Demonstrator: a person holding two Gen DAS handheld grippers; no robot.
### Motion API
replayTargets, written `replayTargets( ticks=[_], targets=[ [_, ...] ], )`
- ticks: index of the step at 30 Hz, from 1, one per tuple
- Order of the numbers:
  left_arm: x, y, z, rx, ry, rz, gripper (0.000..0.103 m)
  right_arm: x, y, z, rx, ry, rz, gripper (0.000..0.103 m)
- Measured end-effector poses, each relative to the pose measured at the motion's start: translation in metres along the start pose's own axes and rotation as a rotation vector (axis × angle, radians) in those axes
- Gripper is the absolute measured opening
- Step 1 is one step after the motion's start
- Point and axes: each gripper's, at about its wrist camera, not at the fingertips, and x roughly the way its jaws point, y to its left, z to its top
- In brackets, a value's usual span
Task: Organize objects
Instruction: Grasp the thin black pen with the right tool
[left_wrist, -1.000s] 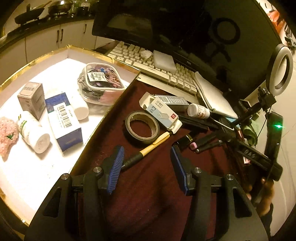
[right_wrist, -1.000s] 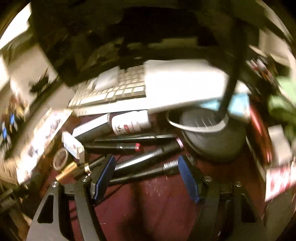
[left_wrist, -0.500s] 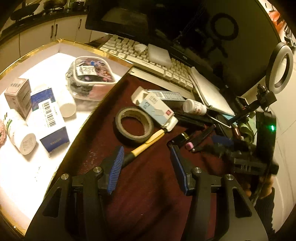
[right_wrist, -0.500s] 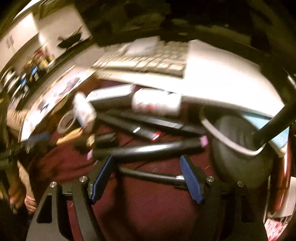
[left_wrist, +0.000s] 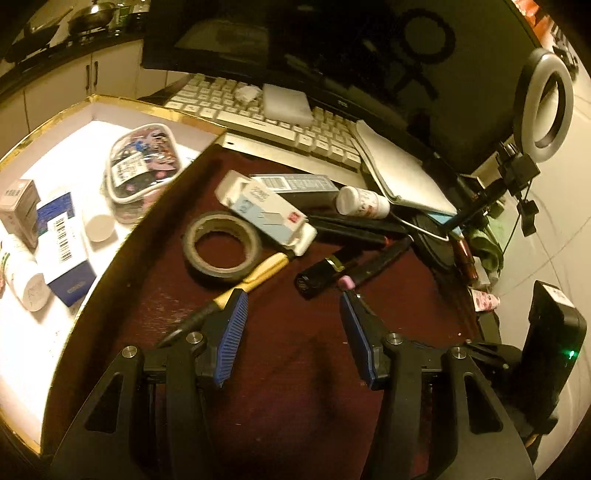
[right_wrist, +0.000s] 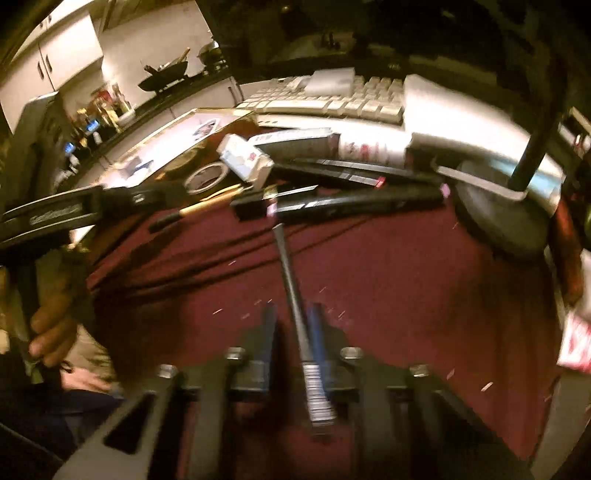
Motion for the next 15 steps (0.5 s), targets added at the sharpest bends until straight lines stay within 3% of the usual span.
replayTargets(
  ticks=[6, 9, 11, 14, 15],
  targets=[
    [-0.003, -0.019, 0.008, 0.073, -0.021, 0.052, 0.052, -0.001, -0.002, -0.005, 0.082, -0.05, -0.002, 0.014],
    [0.005, -0.027, 0.016, 0.099, 0.0, 0.086, 0.052, -0.008, 0.009, -0.018, 0.08, -0.08, -0.092, 0.009],
    [0.012, -0.038, 0.022, 0.144, 0.007, 0.069, 0.052, -0.012, 0.012, -0.022, 0.086, -0.08, -0.107, 0.008],
    [0.029, -0.063, 0.027, 0.225, 0.02, 0.142, 0.052, -0.017, -0.004, -0.019, 0.159, -0.112, -0.169, 0.007],
    [0.032, -0.068, 0.029, 0.245, 0.029, 0.129, 0.052, -0.017, -0.012, -0.018, 0.198, -0.099, -0.187, 0.007]
  ],
)
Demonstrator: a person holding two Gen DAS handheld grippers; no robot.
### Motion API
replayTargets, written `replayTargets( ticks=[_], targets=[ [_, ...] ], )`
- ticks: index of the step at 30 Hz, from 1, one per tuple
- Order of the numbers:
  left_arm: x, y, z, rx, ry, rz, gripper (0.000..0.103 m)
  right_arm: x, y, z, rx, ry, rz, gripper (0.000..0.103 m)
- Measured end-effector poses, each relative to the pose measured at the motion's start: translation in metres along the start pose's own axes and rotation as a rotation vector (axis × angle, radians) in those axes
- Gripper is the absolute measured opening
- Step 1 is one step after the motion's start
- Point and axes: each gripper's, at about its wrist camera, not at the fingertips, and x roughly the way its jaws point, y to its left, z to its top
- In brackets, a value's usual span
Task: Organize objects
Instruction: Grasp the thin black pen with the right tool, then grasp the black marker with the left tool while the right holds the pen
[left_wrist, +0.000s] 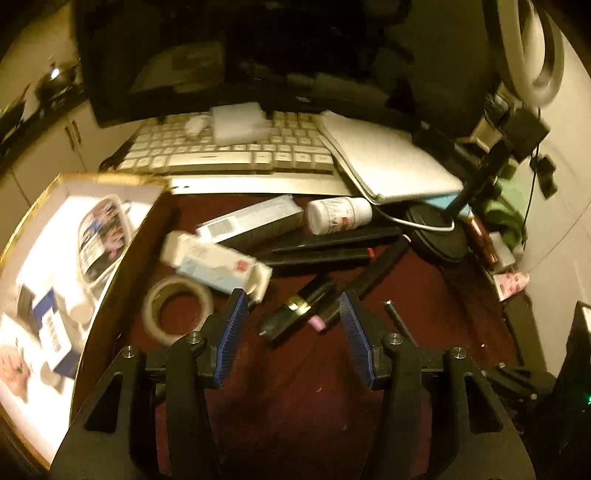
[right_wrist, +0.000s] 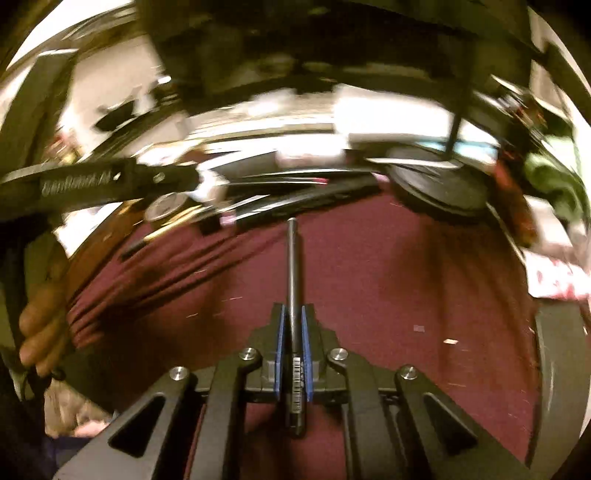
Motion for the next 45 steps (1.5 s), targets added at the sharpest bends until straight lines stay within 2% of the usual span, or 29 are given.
replayTargets(
  ticks=[1, 3, 10, 13, 16, 17, 19, 21, 25, 29, 32, 34, 37, 41, 42, 44, 45],
  targets=[
    [0.002, -0.008, 0.003, 0.031, -0.003, -0.028, 0.052, 0.0, -0.006, 0.001, 0.025, 0.002, -0.005, 0.007],
    [0.008, -0.02, 0.007, 0.081, -0.006, -0.023, 0.052, -0.001, -0.016, 0.001, 0.047, -0.013, -0.018, 0.007],
    [0.053, -0.058, 0.011, 0.19, 0.099, -0.024, 0.052, -0.003, -0.036, -0.002, 0.155, -0.016, 0.089, 0.008],
    [0.071, -0.069, 0.011, 0.222, 0.131, 0.004, 0.052, -0.003, -0.044, -0.001, 0.2, -0.013, 0.128, 0.008],
    [0.084, -0.073, 0.013, 0.245, 0.125, 0.013, 0.053, -0.002, -0.047, -0.001, 0.225, -0.014, 0.137, 0.008],
    [0.086, -0.069, 0.014, 0.219, 0.113, -0.002, 0.052, -0.003, -0.046, -0.001, 0.219, -0.016, 0.13, 0.008],
    [0.082, -0.062, 0.011, 0.167, 0.094, -0.002, 0.034, -0.003, -0.043, -0.001, 0.204, -0.017, 0.113, 0.008],
    [0.077, -0.059, 0.007, 0.163, 0.101, -0.026, 0.026, -0.004, -0.042, -0.002, 0.201, -0.018, 0.109, 0.008],
    [0.062, -0.056, -0.007, 0.137, 0.136, -0.043, 0.016, -0.005, -0.042, -0.002, 0.212, -0.015, 0.122, 0.008],
    [0.046, -0.053, -0.025, 0.07, 0.158, -0.04, 0.016, -0.005, -0.042, -0.003, 0.2, -0.019, 0.109, 0.008],
    [0.043, -0.066, -0.031, 0.086, 0.179, -0.058, 0.016, -0.007, -0.04, -0.003, 0.174, -0.022, 0.091, 0.008],
    [0.047, -0.073, -0.027, 0.113, 0.173, -0.049, 0.016, -0.006, -0.038, -0.003, 0.156, -0.021, 0.081, 0.008],
    [0.052, -0.067, -0.021, 0.073, 0.143, -0.069, 0.027, -0.008, -0.038, -0.003, 0.145, -0.017, 0.079, 0.008],
    [0.054, -0.064, -0.014, 0.027, 0.127, -0.107, 0.027, -0.01, -0.038, -0.005, 0.14, -0.016, 0.078, 0.008],
    [0.054, -0.066, -0.015, 0.032, 0.127, -0.102, 0.026, -0.01, -0.038, -0.005, 0.128, -0.016, 0.067, 0.008],
    [0.052, -0.069, -0.017, 0.052, 0.124, -0.08, 0.015, -0.01, -0.035, -0.005, 0.108, -0.016, 0.05, 0.008],
    [0.052, -0.07, -0.019, 0.062, 0.119, -0.072, 0.015, -0.011, -0.034, -0.006, 0.09, -0.016, 0.041, 0.008]
  ],
)
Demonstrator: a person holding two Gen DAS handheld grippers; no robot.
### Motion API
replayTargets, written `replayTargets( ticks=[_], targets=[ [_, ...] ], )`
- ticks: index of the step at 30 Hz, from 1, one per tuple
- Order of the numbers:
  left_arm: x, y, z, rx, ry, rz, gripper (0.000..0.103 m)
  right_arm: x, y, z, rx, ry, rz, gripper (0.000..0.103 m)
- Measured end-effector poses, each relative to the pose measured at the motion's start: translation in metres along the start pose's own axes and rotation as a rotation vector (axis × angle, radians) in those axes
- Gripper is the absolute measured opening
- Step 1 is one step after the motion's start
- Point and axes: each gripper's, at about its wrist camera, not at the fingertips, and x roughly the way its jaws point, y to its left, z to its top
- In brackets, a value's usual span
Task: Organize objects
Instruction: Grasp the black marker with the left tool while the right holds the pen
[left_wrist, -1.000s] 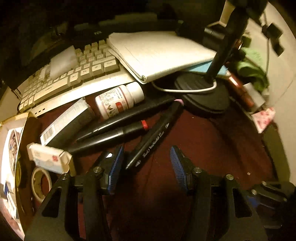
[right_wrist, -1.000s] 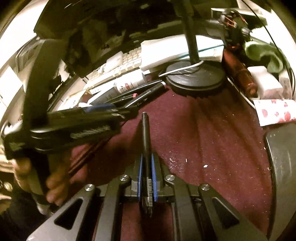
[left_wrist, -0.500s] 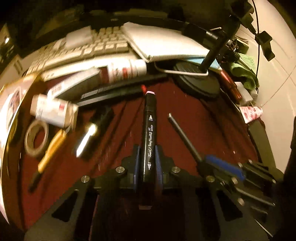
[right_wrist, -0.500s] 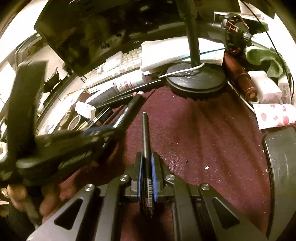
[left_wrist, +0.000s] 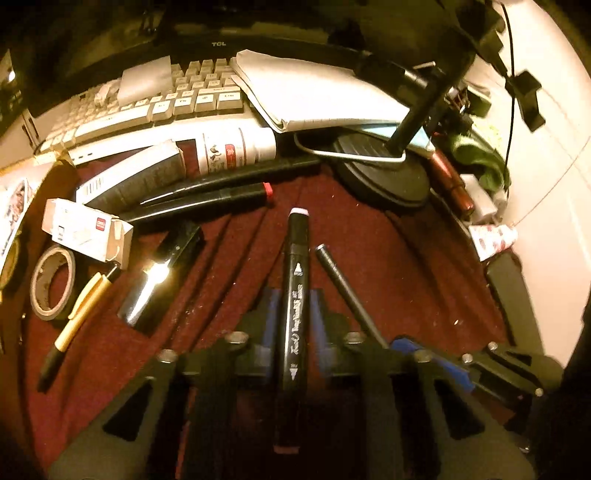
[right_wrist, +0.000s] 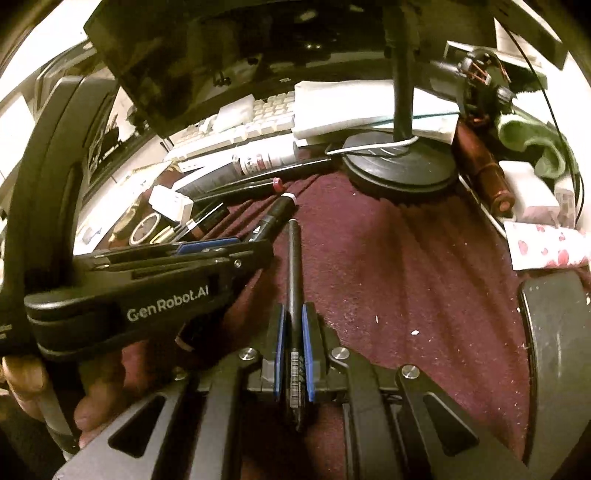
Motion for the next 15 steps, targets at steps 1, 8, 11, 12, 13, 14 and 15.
replayTargets(
  ticks=[1, 8, 11, 12, 13, 14, 15],
  targets=[
    [-0.001, 0.0, -0.003, 0.0, -0.001, 0.001, 0.015, 0.001, 0.003, 0.0, -0.01, -0.001, -0.008, 0.007],
    [-0.012, 0.011, -0.008, -0.072, 0.011, -0.06, 0.015, -0.01, -0.02, 0.005, 0.115, -0.045, 0.064, 0.007],
    [-0.016, 0.015, -0.007, -0.085, -0.002, -0.055, 0.014, -0.018, -0.036, 0.008, 0.193, -0.076, 0.101, 0.007],
    [-0.017, 0.016, -0.007, -0.092, 0.002, -0.056, 0.014, -0.019, -0.038, 0.008, 0.201, -0.084, 0.09, 0.007],
    [-0.017, 0.016, -0.007, -0.098, 0.007, -0.062, 0.014, -0.019, -0.039, 0.008, 0.207, -0.083, 0.08, 0.007],
    [-0.018, 0.017, -0.007, -0.098, 0.006, -0.064, 0.014, -0.017, -0.04, 0.007, 0.22, -0.075, 0.09, 0.007],
    [-0.021, 0.016, -0.008, -0.095, -0.004, -0.058, 0.014, -0.016, -0.04, 0.007, 0.232, -0.07, 0.111, 0.007]
  ],
)
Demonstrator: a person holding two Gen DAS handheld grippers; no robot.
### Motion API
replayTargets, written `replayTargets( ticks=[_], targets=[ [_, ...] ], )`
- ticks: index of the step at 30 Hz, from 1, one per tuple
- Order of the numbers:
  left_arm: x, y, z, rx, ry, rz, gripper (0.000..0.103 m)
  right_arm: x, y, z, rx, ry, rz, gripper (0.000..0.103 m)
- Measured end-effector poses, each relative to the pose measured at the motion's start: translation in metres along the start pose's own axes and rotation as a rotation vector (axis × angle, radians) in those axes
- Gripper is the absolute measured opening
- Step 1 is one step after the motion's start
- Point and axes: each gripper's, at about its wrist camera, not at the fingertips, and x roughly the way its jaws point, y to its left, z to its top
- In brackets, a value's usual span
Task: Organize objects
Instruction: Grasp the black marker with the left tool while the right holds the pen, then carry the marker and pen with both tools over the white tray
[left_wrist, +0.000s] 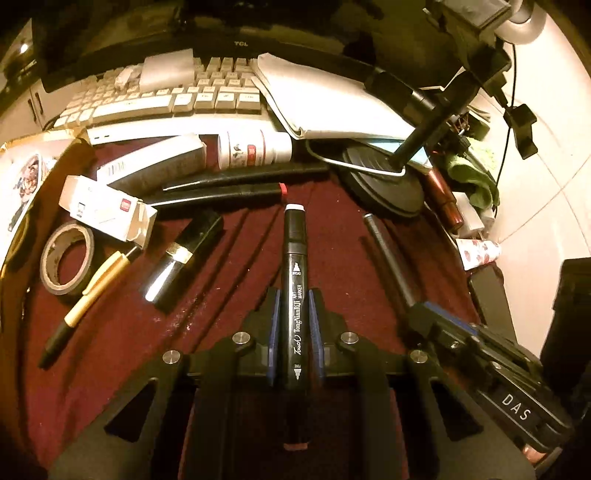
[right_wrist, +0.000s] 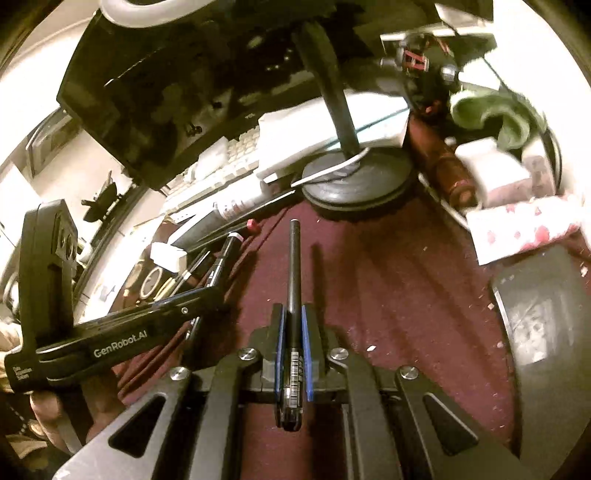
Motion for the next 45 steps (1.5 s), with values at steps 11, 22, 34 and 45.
replayTargets(
  ticks=[11, 22, 34, 45],
  targets=[
    [-0.017, 0.018, 0.001, -0.054, -0.056, -0.021, 0.014, 0.012, 0.018, -0.007, -0.031, 0.022, -0.012, 0.007],
    [-0.088, 0.101, -0.027, -0.221, -0.164, -0.002, 0.014, 0.023, 0.083, 0.006, -0.157, 0.053, -0.005, 0.007],
    [-0.165, 0.22, -0.053, -0.404, -0.356, 0.088, 0.014, 0.051, 0.204, 0.007, -0.382, 0.062, 0.125, 0.007],
    [-0.182, 0.336, -0.068, -0.592, -0.376, 0.116, 0.014, 0.115, 0.277, 0.03, -0.444, 0.135, 0.119, 0.007]
  ],
)
